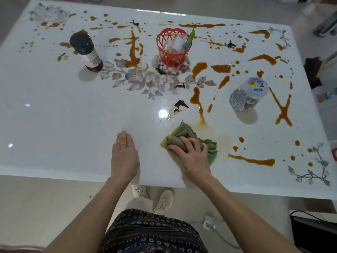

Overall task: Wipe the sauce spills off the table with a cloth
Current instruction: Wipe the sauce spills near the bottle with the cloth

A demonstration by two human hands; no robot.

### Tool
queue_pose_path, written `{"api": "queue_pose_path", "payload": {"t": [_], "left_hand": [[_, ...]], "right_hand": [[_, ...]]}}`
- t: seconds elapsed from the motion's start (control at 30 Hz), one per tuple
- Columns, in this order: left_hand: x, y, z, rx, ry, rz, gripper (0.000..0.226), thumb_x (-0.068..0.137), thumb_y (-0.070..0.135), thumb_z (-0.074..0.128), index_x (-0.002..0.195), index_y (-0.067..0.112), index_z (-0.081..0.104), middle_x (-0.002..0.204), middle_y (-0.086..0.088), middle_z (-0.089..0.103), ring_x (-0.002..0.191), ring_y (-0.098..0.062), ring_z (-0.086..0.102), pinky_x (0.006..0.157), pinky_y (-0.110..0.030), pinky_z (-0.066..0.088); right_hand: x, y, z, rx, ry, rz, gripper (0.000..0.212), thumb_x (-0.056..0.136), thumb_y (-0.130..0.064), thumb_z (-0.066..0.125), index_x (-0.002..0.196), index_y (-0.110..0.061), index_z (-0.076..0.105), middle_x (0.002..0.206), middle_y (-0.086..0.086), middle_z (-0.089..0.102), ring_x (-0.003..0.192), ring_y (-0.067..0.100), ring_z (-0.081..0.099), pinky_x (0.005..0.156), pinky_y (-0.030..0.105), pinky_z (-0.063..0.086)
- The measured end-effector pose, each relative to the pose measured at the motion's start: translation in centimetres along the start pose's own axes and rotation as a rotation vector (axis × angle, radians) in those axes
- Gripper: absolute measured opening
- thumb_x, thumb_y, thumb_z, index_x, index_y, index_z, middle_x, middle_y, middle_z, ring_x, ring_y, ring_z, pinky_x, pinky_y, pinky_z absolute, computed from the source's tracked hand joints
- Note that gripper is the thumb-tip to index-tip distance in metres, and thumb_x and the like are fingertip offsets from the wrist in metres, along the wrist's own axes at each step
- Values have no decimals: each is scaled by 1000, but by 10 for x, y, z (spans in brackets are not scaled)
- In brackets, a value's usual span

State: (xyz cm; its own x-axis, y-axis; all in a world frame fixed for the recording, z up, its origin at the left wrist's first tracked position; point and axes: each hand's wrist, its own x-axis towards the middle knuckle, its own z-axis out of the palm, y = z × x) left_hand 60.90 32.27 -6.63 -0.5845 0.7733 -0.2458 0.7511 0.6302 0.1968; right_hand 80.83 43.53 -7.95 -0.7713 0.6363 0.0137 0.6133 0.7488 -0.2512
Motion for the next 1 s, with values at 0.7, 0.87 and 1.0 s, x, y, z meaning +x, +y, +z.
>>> {"api": "queue_pose_path", "payload": {"t": [0.7,0.87,1.0], "left_hand": [[64,3,-30,-23,1,118,67,84,14,56,141,-4,26,151,-22,21,139,-34,23,114,-42,25],[84,1,-39,-40,11,144,67,85,15,55,142,-3,24,152,-21,20,140,-33,22,115,-40,23],[94,4,-42,-107,22,137,68,86,12,54,144,-1,22,154,-18,18,141,-30,20,117,-37,21]], "right_hand": [[114,-19,-11,-99,-118,81,70,86,-25,56,146,-45,26,152,1,26,130,26,23,97,53,31],[117,-5,-25,-3,-117,539,71,89,-27,53,151,-36,19,154,8,15,133,31,18,101,52,29],[115,-41,-16,-22,-147,446,78,85,-22,55,153,-30,16,155,12,16,133,35,18,102,54,28]]}}
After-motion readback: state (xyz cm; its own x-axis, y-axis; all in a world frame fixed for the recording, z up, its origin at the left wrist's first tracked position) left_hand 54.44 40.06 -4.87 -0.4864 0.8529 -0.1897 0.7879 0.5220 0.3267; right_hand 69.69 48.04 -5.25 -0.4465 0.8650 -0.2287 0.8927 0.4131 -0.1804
